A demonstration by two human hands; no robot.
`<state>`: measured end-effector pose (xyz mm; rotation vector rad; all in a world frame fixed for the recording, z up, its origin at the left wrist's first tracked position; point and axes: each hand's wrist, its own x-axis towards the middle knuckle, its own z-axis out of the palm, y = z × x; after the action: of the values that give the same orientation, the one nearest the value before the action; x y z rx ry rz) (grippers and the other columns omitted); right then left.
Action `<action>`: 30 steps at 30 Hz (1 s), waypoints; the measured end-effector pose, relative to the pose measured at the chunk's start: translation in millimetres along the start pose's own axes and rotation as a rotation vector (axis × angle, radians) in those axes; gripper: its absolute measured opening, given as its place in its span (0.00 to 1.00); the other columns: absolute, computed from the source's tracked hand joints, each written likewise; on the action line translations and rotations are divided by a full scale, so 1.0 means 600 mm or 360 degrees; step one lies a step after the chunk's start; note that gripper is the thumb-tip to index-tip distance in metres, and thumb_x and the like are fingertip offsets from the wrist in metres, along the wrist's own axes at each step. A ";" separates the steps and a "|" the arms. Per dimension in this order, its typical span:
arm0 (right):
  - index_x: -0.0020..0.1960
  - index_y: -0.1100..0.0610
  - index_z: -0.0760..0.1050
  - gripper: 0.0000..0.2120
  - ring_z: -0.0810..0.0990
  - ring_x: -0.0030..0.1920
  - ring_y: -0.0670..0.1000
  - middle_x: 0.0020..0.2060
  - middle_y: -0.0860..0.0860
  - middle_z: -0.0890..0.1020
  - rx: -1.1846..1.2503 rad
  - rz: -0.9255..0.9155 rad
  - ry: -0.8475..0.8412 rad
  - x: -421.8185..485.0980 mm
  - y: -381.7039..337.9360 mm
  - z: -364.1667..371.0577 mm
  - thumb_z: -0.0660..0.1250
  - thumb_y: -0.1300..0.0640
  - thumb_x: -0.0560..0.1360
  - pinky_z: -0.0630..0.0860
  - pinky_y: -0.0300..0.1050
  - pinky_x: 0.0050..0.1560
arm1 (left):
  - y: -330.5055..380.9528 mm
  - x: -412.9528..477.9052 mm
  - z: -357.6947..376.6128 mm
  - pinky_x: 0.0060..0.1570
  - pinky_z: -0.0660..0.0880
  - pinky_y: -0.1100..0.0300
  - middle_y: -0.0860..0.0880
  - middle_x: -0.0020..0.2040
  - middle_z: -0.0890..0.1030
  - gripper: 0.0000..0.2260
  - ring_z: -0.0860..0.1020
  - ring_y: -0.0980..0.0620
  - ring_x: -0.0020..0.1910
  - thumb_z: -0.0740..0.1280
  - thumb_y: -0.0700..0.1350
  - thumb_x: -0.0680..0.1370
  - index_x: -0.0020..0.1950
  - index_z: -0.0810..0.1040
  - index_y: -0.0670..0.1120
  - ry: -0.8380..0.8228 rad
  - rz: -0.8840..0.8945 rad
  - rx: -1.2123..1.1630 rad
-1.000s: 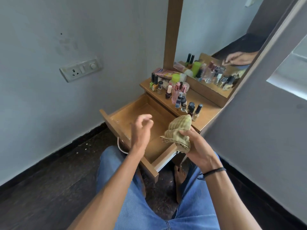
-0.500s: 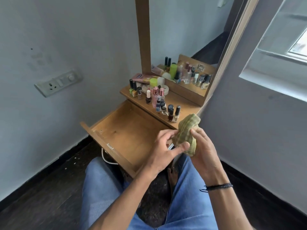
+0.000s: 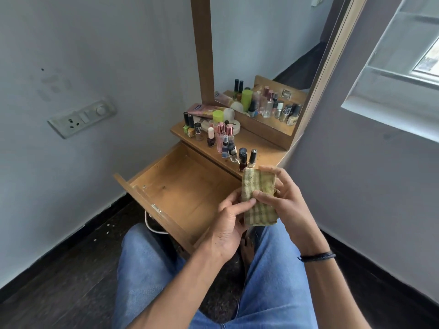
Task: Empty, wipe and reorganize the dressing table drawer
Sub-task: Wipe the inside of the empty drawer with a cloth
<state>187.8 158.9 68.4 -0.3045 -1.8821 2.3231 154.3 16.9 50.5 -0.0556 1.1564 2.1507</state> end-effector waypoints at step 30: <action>0.58 0.43 0.73 0.08 0.82 0.51 0.53 0.52 0.48 0.82 -0.0970 -0.0167 0.0703 0.103 -0.010 -0.078 0.60 0.55 0.84 0.80 0.52 0.50 | -0.030 0.016 -0.034 0.59 0.80 0.52 0.49 0.55 0.84 0.22 0.82 0.51 0.57 0.73 0.38 0.76 0.66 0.75 0.55 0.0189 0.0129 0.0620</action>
<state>138.9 218.9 60.3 -0.6913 -2.2280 1.4060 151.9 13.5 21.8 0.0385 1.6528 1.9734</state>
